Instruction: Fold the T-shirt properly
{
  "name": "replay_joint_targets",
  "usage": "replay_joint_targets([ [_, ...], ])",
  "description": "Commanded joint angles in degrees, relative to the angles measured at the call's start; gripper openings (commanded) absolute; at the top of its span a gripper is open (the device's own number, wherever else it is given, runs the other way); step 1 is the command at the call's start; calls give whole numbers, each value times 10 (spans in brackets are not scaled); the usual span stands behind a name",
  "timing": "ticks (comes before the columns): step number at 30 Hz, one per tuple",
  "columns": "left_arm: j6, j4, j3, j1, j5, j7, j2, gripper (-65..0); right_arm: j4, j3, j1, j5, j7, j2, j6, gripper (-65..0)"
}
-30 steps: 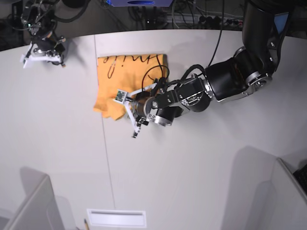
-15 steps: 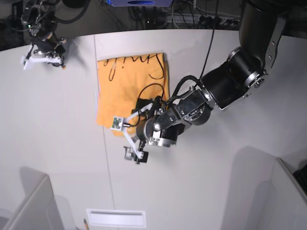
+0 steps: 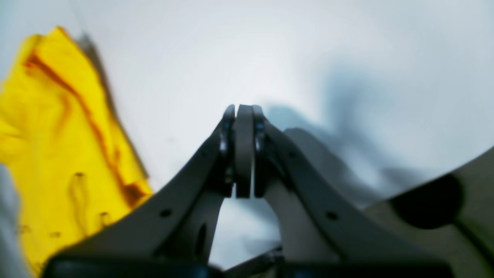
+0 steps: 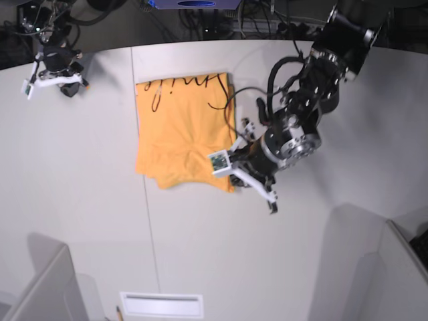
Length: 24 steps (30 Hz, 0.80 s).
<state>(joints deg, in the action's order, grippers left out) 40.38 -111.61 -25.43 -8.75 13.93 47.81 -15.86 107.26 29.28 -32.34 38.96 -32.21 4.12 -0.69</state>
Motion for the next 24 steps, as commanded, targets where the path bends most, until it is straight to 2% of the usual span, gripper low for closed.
replay_joint_targets([
  [1,-4,-20,17,18,4,-12,3,-650,14,-3,-2,-25,28,6,9,-650],
  [3,-4,-28,50,70,6,-14,3,-650,20,-17,-8,-87,58,5,28,-650],
  [5,-4,-27,85,124,6,-53,-8,-650,26,-27,-27,-134,94,-5,51,-650],
  [8,-4,-24,130,218,6,-199,-25,-650,36,-27,-59,-201,186,-42,79,-650],
  [12,-4,-14,143,337,6,-413,-58,-650,36,-27,-98,-288,308,-83,79,-650],
  [15,-4,-10,148,410,6,-521,-79,-650,38,-26,-138,-339,370,-108,79,-650],
  [18,-4,-10,157,470,6,-560,-104,-650,38,-30,-181,-354,393,-114,79,-650],
  [24,-4,-9,200,580,12,-561,-114,-650,21,-66,-254,-355,392,-112,79,-650],
])
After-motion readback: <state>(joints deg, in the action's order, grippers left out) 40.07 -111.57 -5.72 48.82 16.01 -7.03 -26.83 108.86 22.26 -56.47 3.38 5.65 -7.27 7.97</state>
